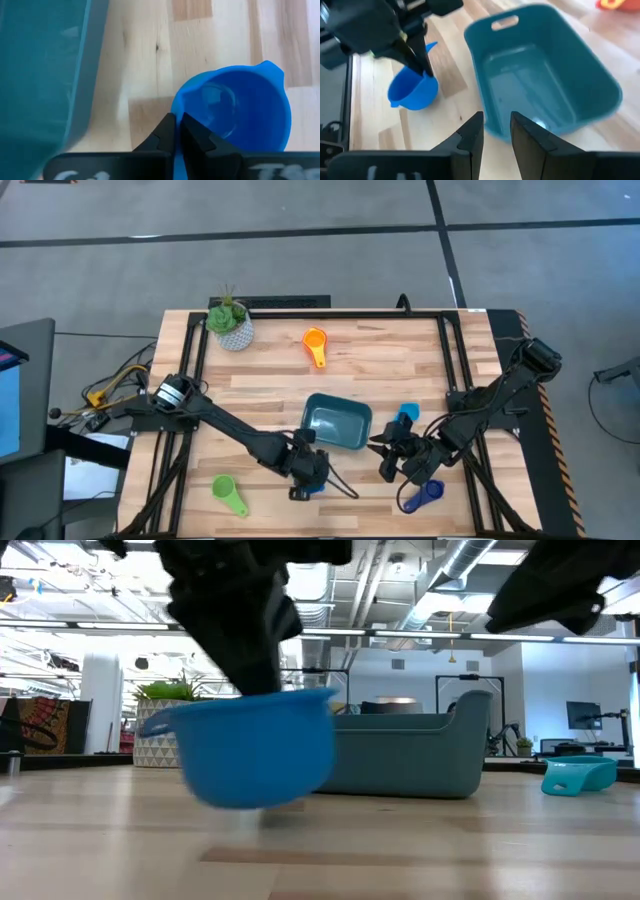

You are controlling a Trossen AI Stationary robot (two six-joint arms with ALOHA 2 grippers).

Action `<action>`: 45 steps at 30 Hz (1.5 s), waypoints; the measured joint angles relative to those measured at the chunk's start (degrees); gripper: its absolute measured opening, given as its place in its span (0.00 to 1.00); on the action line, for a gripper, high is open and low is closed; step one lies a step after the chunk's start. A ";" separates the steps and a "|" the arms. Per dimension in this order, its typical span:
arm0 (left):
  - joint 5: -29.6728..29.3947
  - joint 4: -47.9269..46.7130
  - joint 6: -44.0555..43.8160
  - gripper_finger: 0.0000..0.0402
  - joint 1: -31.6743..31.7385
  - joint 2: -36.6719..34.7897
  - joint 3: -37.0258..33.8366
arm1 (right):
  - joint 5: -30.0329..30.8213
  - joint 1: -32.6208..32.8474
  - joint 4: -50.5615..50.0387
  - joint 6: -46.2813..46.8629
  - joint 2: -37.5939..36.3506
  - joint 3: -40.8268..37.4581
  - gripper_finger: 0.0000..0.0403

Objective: Nest measuring cups in basket
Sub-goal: Stack the blue measuring cup on top of the red measuring cup

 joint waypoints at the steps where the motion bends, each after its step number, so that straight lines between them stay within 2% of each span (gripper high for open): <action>1: -0.70 -0.98 -0.89 0.01 -0.35 0.00 0.00 | 0.00 -0.63 0.95 -1.30 0.00 0.00 0.30; 9: -6.95 -9.03 -7.94 0.01 -3.19 -0.90 -0.28 | -3.13 -6.75 9.65 -11.74 0.00 -0.02 0.29; 16: -17.54 -17.59 -15.78 0.00 -5.97 -5.87 -0.98 | -4.63 -9.77 9.04 -13.01 0.00 -0.02 0.29; 19: -19.00 -14.77 -18.35 0.00 -6.36 -9.28 -6.00 | -4.67 -9.79 9.05 -13.53 0.00 -0.02 0.29; 25: -19.06 -4.18 -26.99 0.00 -5.72 -17.81 -21.20 | -4.76 -8.91 9.08 -14.70 0.00 -0.02 0.29; 30: -22.83 4.73 -31.44 0.00 -5.79 -26.18 -29.68 | -4.75 -9.10 9.25 -14.83 0.00 -0.02 0.29; 34: -28.62 5.13 -32.41 0.00 -6.25 -31.02 -31.32 | -4.69 -9.95 10.00 -14.65 0.21 -0.02 0.29; 40: -40.03 6.43 -29.45 0.00 -5.29 -34.96 -31.32 | -3.76 -11.09 11.36 -14.73 0.48 -0.02 0.29; 45: -49.17 11.55 -26.35 0.00 -1.73 -35.04 -31.32 | 3.66 -11.84 12.00 -16.74 0.48 -0.02 0.30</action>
